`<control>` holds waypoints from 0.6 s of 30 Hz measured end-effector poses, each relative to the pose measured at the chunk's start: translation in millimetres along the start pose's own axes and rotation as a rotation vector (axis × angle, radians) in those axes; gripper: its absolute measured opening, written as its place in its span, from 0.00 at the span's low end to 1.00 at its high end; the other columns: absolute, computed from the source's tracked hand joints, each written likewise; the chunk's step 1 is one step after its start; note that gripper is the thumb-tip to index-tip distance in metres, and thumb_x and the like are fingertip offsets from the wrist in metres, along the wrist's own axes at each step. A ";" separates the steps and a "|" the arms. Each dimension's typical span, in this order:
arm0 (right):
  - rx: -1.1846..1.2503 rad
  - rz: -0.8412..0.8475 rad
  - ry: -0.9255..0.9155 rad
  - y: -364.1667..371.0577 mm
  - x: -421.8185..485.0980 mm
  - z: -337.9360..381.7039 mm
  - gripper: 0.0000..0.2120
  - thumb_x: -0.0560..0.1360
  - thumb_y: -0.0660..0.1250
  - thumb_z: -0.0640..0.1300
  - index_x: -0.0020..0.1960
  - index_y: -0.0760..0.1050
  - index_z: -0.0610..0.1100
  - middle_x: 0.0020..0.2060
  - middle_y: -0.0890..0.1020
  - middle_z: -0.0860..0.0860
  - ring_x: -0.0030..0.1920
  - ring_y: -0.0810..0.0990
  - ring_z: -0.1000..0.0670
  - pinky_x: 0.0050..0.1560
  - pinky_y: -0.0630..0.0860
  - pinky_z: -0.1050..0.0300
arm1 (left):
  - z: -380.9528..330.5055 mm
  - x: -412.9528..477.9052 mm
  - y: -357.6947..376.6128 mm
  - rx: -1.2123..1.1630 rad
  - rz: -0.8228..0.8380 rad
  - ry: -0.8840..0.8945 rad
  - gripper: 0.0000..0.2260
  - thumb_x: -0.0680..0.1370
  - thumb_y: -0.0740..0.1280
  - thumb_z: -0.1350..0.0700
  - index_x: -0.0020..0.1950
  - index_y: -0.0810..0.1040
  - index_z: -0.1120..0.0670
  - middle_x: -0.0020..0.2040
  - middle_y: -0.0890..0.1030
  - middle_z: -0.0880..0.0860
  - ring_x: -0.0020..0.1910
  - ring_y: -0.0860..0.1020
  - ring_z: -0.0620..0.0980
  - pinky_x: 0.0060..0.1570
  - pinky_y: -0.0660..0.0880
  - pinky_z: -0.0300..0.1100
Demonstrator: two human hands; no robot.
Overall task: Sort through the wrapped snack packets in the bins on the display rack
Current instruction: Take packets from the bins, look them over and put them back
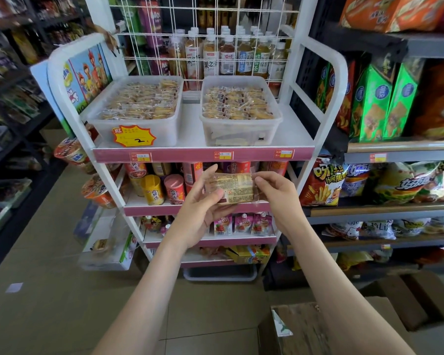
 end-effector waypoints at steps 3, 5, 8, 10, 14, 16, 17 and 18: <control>0.030 0.015 0.012 0.6 -1.8 -0.8 0.09 0.80 0.62 0.37 0.49 0.79 0.46 0.43 0.84 0.48 0.44 0.82 0.47 0.50 0.80 0.52 | -0.8 -3.1 -2.0 -0.016 0.006 0.021 0.21 0.79 0.61 0.66 0.68 0.73 0.47 0.65 0.76 0.57 0.60 0.79 0.60 0.53 0.80 0.52; 0.091 0.034 0.015 1.3 -3.9 -0.2 0.08 0.80 0.61 0.36 0.49 0.79 0.42 0.41 0.83 0.47 0.41 0.80 0.49 0.49 0.79 0.53 | -2.5 -5.0 -1.8 -0.020 0.011 0.030 0.21 0.79 0.61 0.66 0.68 0.72 0.48 0.64 0.78 0.56 0.60 0.79 0.60 0.52 0.80 0.51; 0.169 0.063 0.009 3.0 -7.2 2.5 0.08 0.80 0.59 0.34 0.48 0.77 0.39 0.37 0.80 0.47 0.37 0.77 0.50 0.43 0.78 0.56 | -5.8 -6.0 1.3 -0.001 0.019 0.036 0.20 0.79 0.61 0.65 0.68 0.72 0.49 0.62 0.79 0.56 0.59 0.79 0.60 0.50 0.81 0.50; 0.209 0.073 0.003 3.2 -7.9 5.1 0.08 0.80 0.59 0.34 0.48 0.77 0.39 0.36 0.79 0.47 0.35 0.76 0.51 0.41 0.77 0.57 | -8.0 -5.6 4.0 0.012 0.020 0.043 0.20 0.79 0.61 0.65 0.68 0.72 0.49 0.61 0.80 0.56 0.59 0.79 0.60 0.50 0.81 0.50; 0.207 0.181 -0.040 5.3 -4.8 10.7 0.08 0.79 0.62 0.35 0.53 0.78 0.43 0.45 0.82 0.44 0.45 0.79 0.46 0.52 0.78 0.50 | -14.3 -2.8 8.5 -0.016 0.017 0.067 0.18 0.81 0.58 0.66 0.66 0.72 0.49 0.62 0.79 0.56 0.58 0.80 0.60 0.50 0.81 0.50; 0.176 0.248 -0.078 5.6 -4.9 14.2 0.12 0.77 0.63 0.32 0.56 0.77 0.46 0.47 0.81 0.46 0.49 0.79 0.50 0.55 0.78 0.55 | -18.3 -0.8 11.0 -0.035 0.017 0.080 0.17 0.81 0.57 0.66 0.65 0.73 0.49 0.62 0.79 0.57 0.58 0.80 0.60 0.50 0.81 0.50; 0.158 0.257 -0.092 4.1 -5.0 15.7 0.15 0.77 0.63 0.30 0.57 0.76 0.46 0.48 0.81 0.48 0.49 0.78 0.53 0.54 0.77 0.58 | -19.7 0.4 12.3 -0.036 0.016 0.081 0.17 0.81 0.57 0.66 0.65 0.73 0.50 0.62 0.79 0.57 0.58 0.80 0.60 0.50 0.81 0.50; 0.147 0.255 -0.100 2.0 -5.2 17.7 0.16 0.76 0.63 0.29 0.58 0.76 0.46 0.47 0.80 0.49 0.49 0.78 0.54 0.52 0.76 0.60 | -20.5 1.6 13.8 -0.034 0.015 0.080 0.17 0.81 0.57 0.66 0.65 0.73 0.50 0.62 0.80 0.57 0.58 0.80 0.60 0.50 0.81 0.50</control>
Point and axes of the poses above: each hand's wrist, its own x-axis towards the middle knuckle, its own y-axis out of the palm, z = x × y, the point moved 8 cm from there along x, towards the middle knuckle
